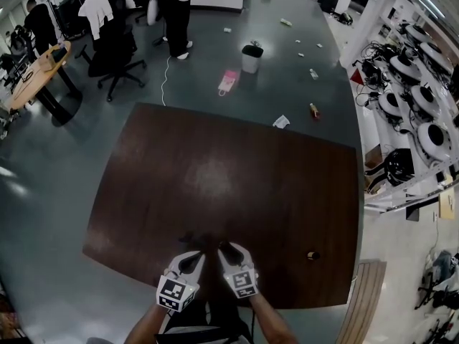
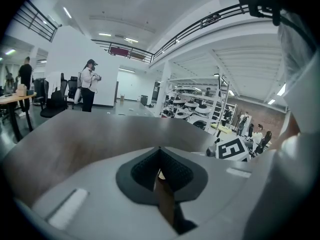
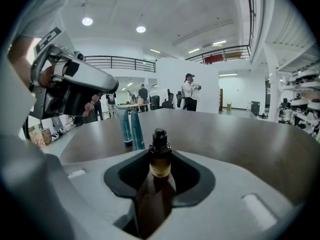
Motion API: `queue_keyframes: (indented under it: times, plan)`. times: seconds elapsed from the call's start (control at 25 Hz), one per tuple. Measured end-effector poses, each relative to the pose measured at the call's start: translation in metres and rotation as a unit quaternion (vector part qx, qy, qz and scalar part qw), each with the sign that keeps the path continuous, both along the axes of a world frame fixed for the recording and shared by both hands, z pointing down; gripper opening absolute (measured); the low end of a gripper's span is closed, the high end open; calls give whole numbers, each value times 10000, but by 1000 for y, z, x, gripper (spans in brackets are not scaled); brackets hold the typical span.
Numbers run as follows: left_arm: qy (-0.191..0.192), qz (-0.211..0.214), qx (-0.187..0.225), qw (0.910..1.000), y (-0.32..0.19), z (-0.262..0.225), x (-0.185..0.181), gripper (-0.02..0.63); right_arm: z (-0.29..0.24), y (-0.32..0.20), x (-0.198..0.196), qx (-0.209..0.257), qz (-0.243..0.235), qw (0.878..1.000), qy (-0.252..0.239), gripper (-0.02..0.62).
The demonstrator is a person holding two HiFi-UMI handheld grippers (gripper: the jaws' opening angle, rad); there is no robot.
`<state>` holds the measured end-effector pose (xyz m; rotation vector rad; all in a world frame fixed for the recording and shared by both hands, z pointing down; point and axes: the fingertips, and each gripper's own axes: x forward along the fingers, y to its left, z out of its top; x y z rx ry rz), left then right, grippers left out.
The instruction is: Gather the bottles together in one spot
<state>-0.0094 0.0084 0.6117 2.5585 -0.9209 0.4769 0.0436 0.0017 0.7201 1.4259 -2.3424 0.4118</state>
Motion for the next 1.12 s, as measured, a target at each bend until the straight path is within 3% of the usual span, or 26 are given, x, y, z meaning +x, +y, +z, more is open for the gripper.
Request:
queue_keyframes:
  times: [0.88, 1.12]
  plan:
    - [-11, 55, -58, 10000, -1, 4, 3, 0, 6, 2, -4, 49, -71, 9999, 142, 132]
    - [-11, 150, -30, 9999, 2, -1, 5, 0, 3, 4, -5, 25, -27, 10000, 0, 204]
